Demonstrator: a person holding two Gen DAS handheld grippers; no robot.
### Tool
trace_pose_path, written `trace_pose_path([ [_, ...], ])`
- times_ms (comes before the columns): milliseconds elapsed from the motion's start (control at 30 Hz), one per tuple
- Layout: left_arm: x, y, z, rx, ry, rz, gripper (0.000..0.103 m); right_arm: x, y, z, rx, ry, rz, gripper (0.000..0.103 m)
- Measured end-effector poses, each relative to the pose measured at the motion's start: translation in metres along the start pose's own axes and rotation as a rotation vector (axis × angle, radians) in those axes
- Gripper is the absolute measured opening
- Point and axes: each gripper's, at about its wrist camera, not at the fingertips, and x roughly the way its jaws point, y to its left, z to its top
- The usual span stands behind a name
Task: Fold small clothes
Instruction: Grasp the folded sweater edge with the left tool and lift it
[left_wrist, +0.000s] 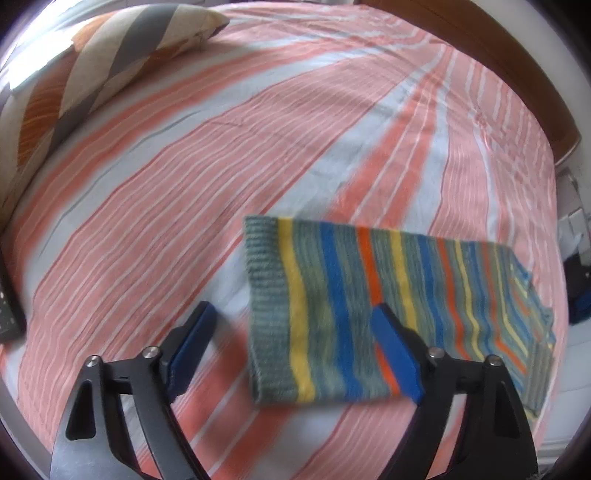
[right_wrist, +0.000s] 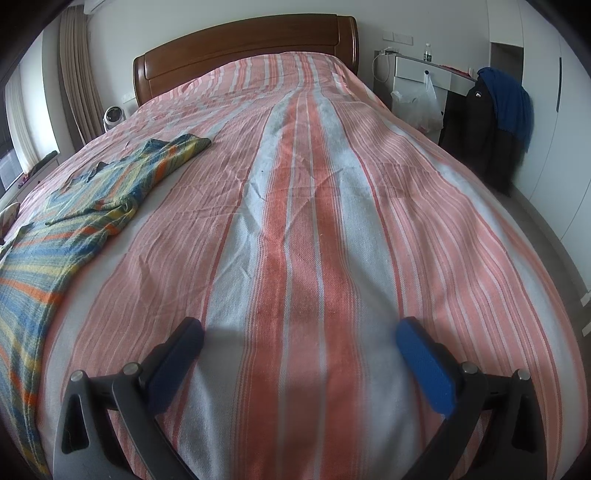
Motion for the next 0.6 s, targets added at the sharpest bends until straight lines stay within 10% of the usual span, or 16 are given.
trace_pose_path([
  [33, 0.002, -0.004, -0.001, 0.024, -0.009, 0.02, 0.065, 0.001, 0.0, 0.0, -0.001, -0.001, -0.002, 0.103],
  [100, 0.004, -0.009, -0.002, 0.065, -0.016, 0.05, 0.008, 0.001, 0.0, 0.0, -0.002, 0.0, -0.003, 0.103],
  [133, 0.003, -0.009, -0.001, 0.066, -0.005, 0.019, 0.003, 0.001, 0.0, 0.0, -0.002, -0.001, -0.002, 0.103],
  [333, -0.057, -0.065, 0.0, 0.19, -0.132, -0.025, 0.002, 0.001, -0.001, 0.001, 0.0, -0.002, 0.0, 0.103],
  [600, -0.127, -0.257, -0.049, 0.552, -0.205, -0.254, 0.003, 0.001, 0.0, 0.002, 0.0, -0.007, -0.003, 0.103],
])
